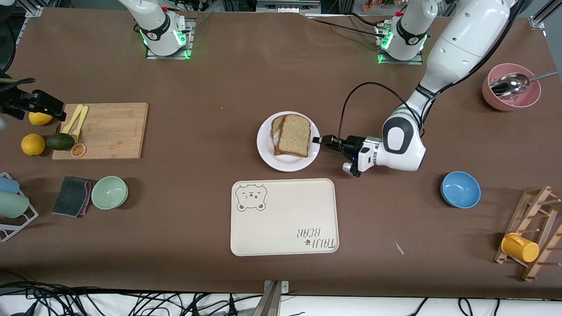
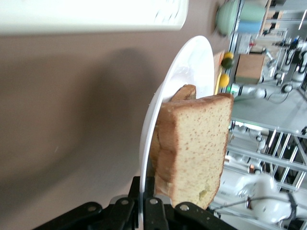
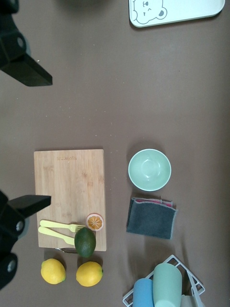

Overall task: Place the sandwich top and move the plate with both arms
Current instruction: 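Slide the plate with the left gripper onto the bear tray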

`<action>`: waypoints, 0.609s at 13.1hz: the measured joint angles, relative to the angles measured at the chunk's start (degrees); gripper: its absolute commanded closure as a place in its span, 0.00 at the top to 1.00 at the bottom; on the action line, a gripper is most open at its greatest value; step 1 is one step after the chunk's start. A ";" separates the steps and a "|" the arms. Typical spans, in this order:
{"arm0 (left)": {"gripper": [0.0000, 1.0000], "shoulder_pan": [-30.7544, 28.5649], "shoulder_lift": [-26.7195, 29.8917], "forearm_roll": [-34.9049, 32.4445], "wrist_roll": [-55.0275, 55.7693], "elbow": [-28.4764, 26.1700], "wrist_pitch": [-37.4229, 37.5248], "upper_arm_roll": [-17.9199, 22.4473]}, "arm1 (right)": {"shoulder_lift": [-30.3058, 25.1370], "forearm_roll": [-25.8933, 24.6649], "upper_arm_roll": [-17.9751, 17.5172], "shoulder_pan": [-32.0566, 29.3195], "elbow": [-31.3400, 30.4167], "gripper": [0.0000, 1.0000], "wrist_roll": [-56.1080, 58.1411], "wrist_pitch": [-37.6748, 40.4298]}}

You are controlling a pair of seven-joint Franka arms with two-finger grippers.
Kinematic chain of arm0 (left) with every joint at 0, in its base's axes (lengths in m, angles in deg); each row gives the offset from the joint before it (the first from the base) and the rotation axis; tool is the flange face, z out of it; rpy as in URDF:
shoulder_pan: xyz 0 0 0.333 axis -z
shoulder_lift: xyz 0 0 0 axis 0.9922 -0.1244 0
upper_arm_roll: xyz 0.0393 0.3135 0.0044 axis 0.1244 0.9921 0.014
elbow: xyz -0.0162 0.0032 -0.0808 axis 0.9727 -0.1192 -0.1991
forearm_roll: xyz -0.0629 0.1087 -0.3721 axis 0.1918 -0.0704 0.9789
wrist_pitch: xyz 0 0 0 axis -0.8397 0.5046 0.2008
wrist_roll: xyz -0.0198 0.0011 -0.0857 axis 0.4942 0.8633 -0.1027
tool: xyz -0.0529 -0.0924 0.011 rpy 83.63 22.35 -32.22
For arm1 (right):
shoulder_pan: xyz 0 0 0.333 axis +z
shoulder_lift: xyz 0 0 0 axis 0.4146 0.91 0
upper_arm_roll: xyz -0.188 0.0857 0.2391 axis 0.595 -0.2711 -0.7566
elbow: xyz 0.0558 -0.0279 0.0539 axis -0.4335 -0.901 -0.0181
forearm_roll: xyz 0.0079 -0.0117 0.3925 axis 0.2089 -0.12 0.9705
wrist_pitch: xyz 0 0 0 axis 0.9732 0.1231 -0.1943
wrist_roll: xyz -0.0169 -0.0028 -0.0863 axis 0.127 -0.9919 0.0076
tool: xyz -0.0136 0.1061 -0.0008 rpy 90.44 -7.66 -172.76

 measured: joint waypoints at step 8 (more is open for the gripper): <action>0.00 -0.67 -8.68 0.00 8.32 17.64 -0.02 0.98 | 0.13 0.04 -0.23 0.94 0.00 1.00 0.00 -0.86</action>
